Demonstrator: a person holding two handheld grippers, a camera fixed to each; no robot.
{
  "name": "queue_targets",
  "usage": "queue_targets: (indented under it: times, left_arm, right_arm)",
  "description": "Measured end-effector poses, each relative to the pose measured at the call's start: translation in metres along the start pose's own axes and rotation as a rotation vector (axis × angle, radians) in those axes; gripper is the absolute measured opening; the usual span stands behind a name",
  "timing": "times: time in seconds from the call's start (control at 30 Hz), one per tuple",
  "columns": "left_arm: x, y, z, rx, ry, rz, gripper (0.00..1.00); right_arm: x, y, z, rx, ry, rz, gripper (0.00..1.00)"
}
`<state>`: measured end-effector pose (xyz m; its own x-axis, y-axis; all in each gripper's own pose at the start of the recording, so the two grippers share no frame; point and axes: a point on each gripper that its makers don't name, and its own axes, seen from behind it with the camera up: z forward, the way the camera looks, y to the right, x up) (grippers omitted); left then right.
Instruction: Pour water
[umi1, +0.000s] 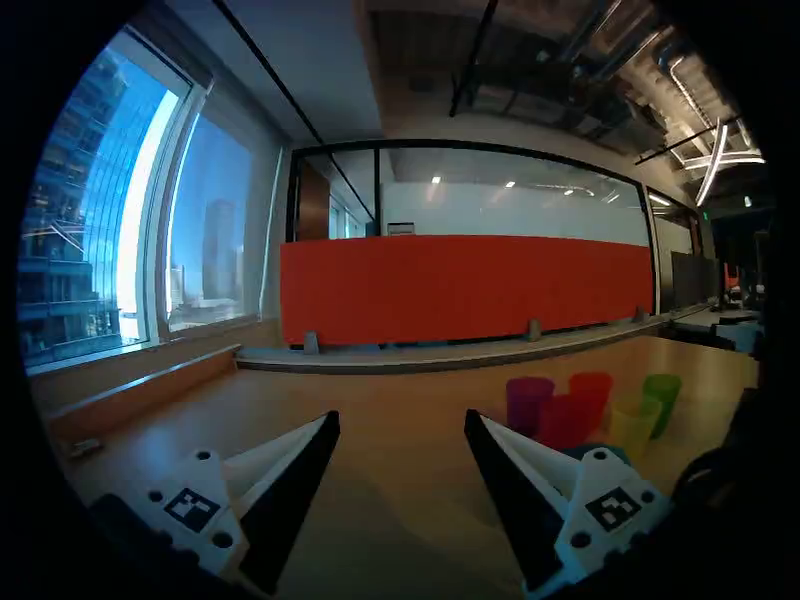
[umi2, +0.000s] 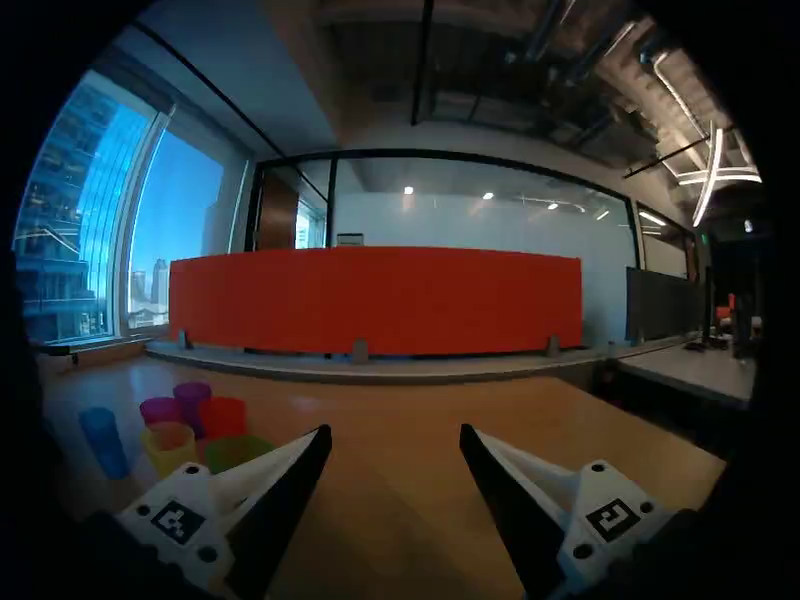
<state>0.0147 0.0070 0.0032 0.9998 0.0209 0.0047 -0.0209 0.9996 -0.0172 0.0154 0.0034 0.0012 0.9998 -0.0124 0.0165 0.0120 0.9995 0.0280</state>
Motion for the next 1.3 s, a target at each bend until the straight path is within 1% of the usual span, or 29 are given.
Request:
queue_targets:
  times: [0.2, 0.37, 0.47, 0.6, 0.7, 0.9, 1.07, 1.3]
  left_arm:
    - [0.023, 0.008, 0.003, -0.030, -0.025, -0.017, 0.93]
    - [0.043, 0.010, 0.007, -0.054, -0.054, -0.030, 0.93]
    - [0.059, 0.013, 0.009, -0.078, -0.059, -0.046, 0.93]
    - [0.081, 0.018, 0.013, -0.121, -0.056, -0.059, 0.93]
    - [0.096, 0.018, 0.016, -0.140, -0.064, -0.054, 0.93]
    - [0.127, 0.021, 0.019, -0.172, -0.057, -0.011, 0.93]
    - [0.147, 0.024, 0.023, -0.187, -0.055, 0.002, 0.93]
    - [0.171, 0.020, 0.032, -0.188, -0.055, 0.006, 0.93]
  right_arm:
    - [0.025, -0.003, 0.001, 0.042, -0.011, -0.013, 0.99]
    - [0.047, -0.008, 0.001, 0.082, -0.032, -0.012, 0.99]
    - [0.063, -0.009, 0.003, 0.096, -0.033, -0.012, 0.99]
    - [0.087, -0.008, 0.008, 0.097, -0.033, -0.021, 0.99]
    - [0.106, -0.010, 0.012, 0.107, -0.024, -0.030, 0.99]
    - [0.138, -0.017, 0.019, 0.136, -0.012, -0.037, 0.99]
    - [0.156, -0.022, 0.024, 0.162, -0.017, -0.033, 0.99]
    - [0.173, -0.030, 0.028, 0.202, -0.031, -0.017, 0.99]
